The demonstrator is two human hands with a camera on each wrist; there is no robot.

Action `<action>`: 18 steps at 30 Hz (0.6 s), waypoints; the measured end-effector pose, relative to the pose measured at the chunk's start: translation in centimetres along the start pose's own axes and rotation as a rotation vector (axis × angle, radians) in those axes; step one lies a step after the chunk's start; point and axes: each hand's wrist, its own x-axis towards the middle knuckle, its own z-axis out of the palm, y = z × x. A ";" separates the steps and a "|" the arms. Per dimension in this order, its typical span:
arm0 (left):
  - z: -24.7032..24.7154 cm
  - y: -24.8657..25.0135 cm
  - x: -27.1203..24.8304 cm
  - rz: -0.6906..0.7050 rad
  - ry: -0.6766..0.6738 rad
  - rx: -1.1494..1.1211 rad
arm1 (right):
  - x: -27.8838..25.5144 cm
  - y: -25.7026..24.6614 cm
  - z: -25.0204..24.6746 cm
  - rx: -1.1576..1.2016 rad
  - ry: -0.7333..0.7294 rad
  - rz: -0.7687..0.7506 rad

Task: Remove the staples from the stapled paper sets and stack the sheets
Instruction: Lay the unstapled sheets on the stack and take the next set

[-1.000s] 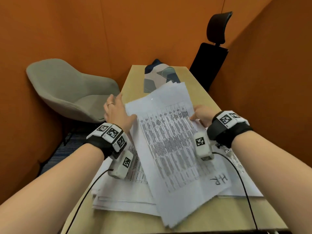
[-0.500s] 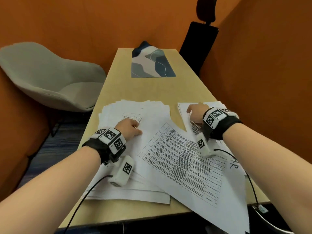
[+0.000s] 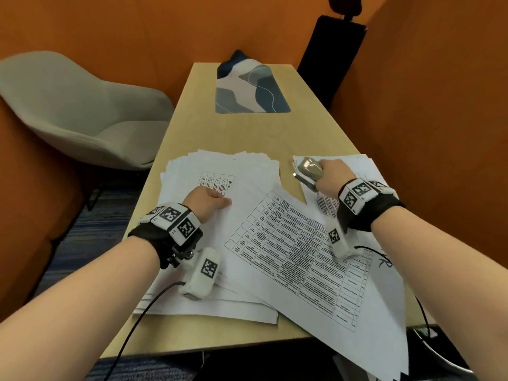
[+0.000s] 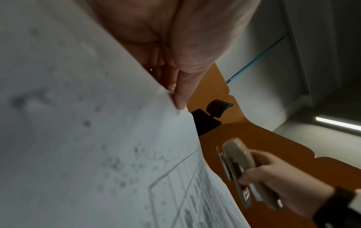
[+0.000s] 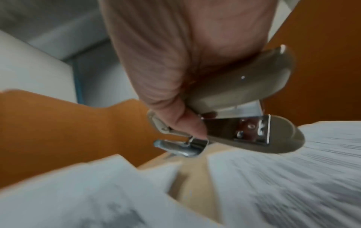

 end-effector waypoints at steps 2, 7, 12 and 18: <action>0.0 0.0 -0.3 -0.018 0.004 0.010 | -1.1 -2.3 -0.4 0.107 -0.027 -0.121; -0.2 -0.5 -0.5 0.006 0.015 -0.063 | -4.2 -6.9 1.8 0.125 -0.234 -0.294; -0.6 -0.8 -1.3 0.014 -0.013 -0.193 | -5.2 -8.2 4.6 0.031 -0.157 -0.293; -0.5 -0.9 -1.9 0.050 -0.007 -0.257 | -6.1 -8.5 4.9 0.193 -0.179 -0.294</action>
